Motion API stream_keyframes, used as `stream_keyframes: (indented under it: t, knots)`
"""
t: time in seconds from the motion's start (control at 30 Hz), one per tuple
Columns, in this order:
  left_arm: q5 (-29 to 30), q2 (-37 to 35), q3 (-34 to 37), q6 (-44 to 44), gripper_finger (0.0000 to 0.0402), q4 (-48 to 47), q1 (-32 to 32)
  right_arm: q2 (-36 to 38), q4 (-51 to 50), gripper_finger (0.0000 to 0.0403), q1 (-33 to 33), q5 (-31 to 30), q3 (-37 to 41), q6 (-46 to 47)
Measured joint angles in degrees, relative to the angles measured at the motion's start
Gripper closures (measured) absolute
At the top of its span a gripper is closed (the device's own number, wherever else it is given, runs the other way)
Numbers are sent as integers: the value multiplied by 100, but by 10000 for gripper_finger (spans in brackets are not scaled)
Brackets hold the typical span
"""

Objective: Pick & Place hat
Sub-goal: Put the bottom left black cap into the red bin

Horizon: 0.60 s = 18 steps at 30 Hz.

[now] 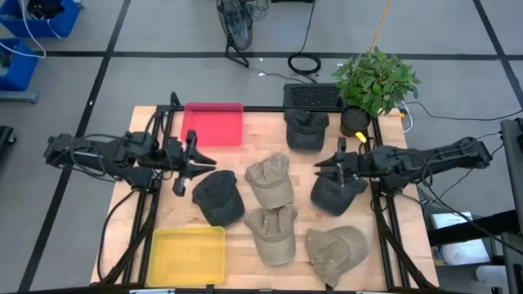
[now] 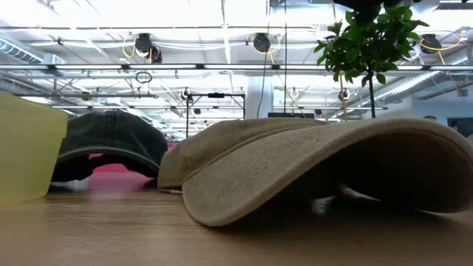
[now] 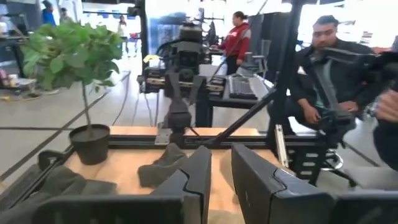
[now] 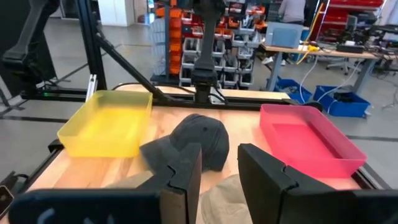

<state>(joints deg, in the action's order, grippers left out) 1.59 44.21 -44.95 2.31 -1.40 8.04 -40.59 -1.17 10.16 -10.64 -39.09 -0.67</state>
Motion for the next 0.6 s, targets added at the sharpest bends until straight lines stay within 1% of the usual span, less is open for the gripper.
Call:
stream_keyframes:
  t: [0.07, 0.17, 0.23, 0.33, 0.47, 0.6]
  knots:
    - [114, 114, -2, -256, 334, 5, 61, 103, 35, 307, -4, -33, 105, -33]
    - [415, 329, -2, -489, 334, -20, 116, 124, 136, 307, -38, -314, 227, -178]
    - [447, 459, -2, -576, 334, 0, 115, 127, 202, 307, -49, -457, 235, -230]
    - [512, 533, -2, -741, 334, 21, 118, 162, 375, 307, -44, -445, 234, -382]
    - [1205, 533, -2, -552, 334, -45, 249, 196, 711, 307, -44, -494, 234, -637]
    - [1600, 524, -2, -456, 334, -99, 561, 171, 1030, 308, -44, -605, 234, -810]
